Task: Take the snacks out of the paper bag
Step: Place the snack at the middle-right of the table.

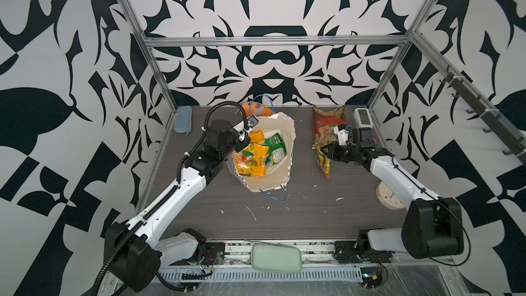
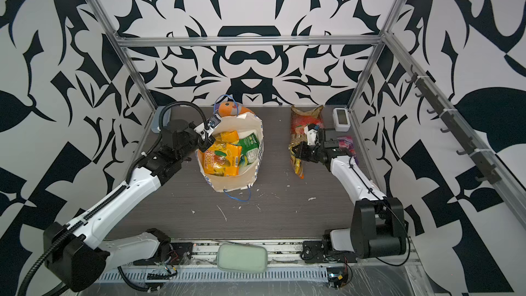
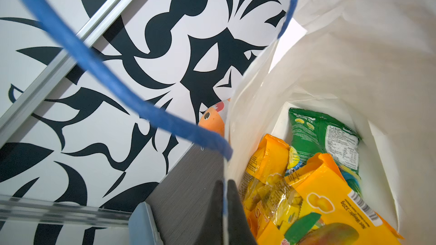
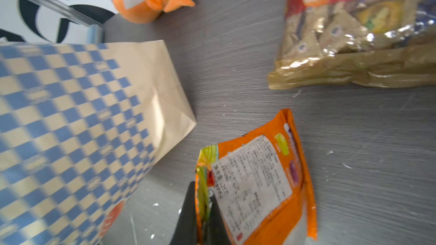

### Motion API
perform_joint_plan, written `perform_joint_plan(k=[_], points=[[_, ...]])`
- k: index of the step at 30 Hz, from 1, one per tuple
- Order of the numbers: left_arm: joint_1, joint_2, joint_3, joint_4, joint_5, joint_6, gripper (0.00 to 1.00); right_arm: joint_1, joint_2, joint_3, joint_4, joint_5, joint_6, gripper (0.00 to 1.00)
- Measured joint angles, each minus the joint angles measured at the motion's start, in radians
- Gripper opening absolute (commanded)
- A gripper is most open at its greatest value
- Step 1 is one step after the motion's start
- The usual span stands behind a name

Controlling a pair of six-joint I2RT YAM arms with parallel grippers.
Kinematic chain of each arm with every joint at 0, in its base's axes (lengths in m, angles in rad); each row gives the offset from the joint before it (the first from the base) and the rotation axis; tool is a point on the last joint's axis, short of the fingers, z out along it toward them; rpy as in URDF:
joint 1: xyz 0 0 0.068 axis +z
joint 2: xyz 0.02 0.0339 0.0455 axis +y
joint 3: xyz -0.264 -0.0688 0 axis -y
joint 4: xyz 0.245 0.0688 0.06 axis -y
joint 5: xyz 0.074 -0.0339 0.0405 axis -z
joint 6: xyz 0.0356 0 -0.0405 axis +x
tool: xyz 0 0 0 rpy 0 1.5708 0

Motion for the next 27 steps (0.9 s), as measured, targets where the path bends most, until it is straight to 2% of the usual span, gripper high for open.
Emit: perform_joint_plan(k=[5, 17, 22, 27], points=[[0.000, 0.000, 0.000, 0.000, 0.000, 0.000, 0.00, -0.001, 0.063, -0.007, 0.049, -0.008, 0.015, 0.00], [0.000, 0.000, 0.000, 0.000, 0.000, 0.003, 0.00, -0.001, 0.072, -0.013, 0.197, -0.121, 0.043, 0.00], [0.000, 0.000, 0.000, 0.000, 0.000, 0.004, 0.00, -0.007, 0.093, -0.012, 0.164, -0.029, 0.007, 0.00], [0.000, 0.000, 0.000, 0.000, 0.000, 0.004, 0.00, -0.029, 0.102, -0.012, 0.122, 0.072, -0.029, 0.10]])
